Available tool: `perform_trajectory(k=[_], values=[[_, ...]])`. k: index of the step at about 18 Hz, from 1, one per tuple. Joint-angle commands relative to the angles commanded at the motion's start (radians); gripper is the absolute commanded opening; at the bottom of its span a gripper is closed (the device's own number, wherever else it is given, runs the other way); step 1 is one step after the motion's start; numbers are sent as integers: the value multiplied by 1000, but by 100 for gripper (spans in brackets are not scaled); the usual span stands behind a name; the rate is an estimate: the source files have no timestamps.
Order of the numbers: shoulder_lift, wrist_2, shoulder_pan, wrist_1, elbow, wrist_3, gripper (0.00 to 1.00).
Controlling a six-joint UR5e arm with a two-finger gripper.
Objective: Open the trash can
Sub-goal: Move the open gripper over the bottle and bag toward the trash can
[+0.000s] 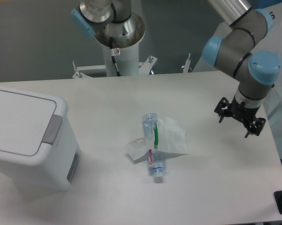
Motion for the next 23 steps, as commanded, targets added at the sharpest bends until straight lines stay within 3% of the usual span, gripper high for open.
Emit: perform_trajectory(k=[9,16,23], values=[[6,-31,-14,-3,-9,-26,100],[71,-32,-72,-2,-55,-149,100],[89,-97,-141,17,-63,-397,100]])
